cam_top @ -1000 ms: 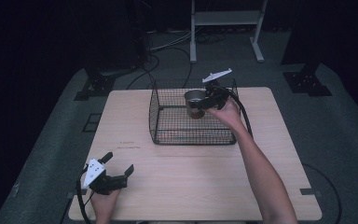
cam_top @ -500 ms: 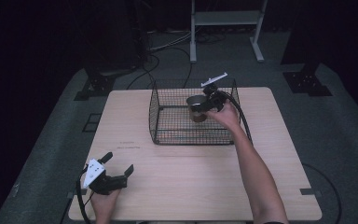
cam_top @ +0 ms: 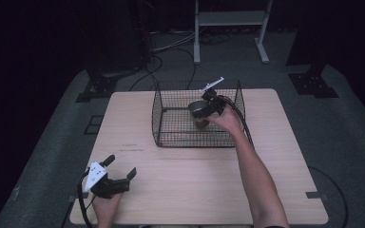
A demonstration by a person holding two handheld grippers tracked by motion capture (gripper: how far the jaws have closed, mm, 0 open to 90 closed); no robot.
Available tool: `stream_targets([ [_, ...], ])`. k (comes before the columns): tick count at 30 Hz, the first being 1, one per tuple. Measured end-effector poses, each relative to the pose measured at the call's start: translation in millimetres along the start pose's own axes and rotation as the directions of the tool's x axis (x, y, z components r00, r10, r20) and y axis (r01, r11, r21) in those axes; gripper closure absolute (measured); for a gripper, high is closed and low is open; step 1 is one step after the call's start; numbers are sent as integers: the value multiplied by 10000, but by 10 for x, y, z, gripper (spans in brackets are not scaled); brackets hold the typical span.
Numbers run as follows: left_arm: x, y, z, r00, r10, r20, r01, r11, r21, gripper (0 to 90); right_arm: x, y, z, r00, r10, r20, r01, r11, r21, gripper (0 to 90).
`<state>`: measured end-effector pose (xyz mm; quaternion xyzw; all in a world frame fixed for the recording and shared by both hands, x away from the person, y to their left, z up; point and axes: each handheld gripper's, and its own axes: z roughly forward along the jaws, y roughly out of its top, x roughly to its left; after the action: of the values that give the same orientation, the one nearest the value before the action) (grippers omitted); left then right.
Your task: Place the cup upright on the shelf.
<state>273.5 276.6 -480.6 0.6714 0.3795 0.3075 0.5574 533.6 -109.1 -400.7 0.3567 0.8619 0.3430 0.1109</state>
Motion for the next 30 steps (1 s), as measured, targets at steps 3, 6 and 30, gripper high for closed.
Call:
stream_targets([
  [3, 1, 0, -1, 10000, -1, -2, 1, 10000, -3, 0, -5, -2, 21, 10000, -18, 64, 17, 9999, 114, 169],
  [6, 3, 1, -3, 10000, 49, -31, -49, 10000, 3, 0, -20, -19, 51, 10000, 6, 86, -8, 9997, 252, 167],
  [30, 13, 2, -5, 10000, -13, -95, 13, 10000, -28, 0, 33, -33, 76, 9993, -354, 155, 340, 9963, 792, 137],
])
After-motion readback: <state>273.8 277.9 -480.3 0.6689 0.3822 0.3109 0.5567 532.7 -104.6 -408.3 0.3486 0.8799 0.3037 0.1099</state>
